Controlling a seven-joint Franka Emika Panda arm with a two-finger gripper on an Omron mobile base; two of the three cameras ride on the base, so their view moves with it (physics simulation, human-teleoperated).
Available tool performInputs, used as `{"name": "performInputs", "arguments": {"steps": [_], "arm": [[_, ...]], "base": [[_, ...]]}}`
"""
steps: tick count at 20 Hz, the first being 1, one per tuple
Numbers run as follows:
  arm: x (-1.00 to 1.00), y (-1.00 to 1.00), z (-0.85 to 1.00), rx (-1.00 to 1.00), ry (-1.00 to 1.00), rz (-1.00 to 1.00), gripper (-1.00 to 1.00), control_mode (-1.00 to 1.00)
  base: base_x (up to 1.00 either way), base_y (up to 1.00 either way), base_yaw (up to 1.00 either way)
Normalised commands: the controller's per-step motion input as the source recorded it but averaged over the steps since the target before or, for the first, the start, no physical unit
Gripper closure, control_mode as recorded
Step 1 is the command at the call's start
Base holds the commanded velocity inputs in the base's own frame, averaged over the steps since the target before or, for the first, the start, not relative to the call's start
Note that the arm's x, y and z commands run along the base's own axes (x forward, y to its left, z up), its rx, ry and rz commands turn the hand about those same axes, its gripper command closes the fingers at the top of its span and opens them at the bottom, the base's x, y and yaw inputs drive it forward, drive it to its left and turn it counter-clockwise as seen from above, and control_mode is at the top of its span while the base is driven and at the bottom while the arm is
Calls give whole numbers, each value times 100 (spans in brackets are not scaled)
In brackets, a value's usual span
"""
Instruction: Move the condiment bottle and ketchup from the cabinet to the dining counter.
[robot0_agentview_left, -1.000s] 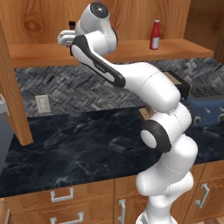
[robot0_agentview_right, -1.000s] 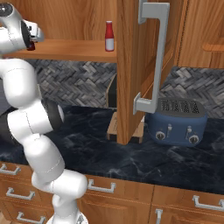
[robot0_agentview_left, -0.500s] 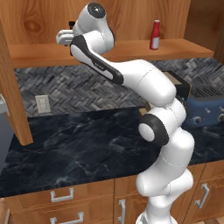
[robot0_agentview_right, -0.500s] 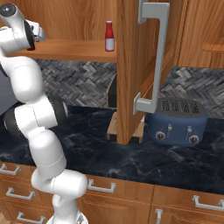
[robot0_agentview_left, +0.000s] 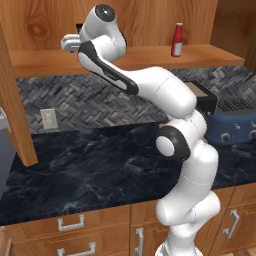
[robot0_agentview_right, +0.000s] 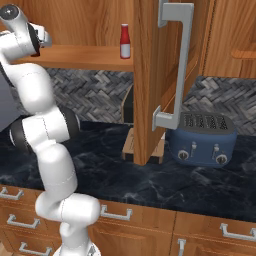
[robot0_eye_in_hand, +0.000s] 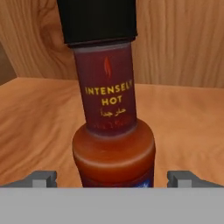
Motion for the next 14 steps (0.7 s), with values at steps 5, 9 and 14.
{"name": "performInputs", "arguments": {"steps": [5, 9, 14], "arm": [[2, 4, 0, 0, 0, 0, 100, -100], [-6, -6, 3, 0, -2, 0, 100, -100], [-13, -21, 0, 0, -1, 0, 100, -100]], "base": [[0, 0, 0], [0, 0, 0], [0, 0, 0]]}}
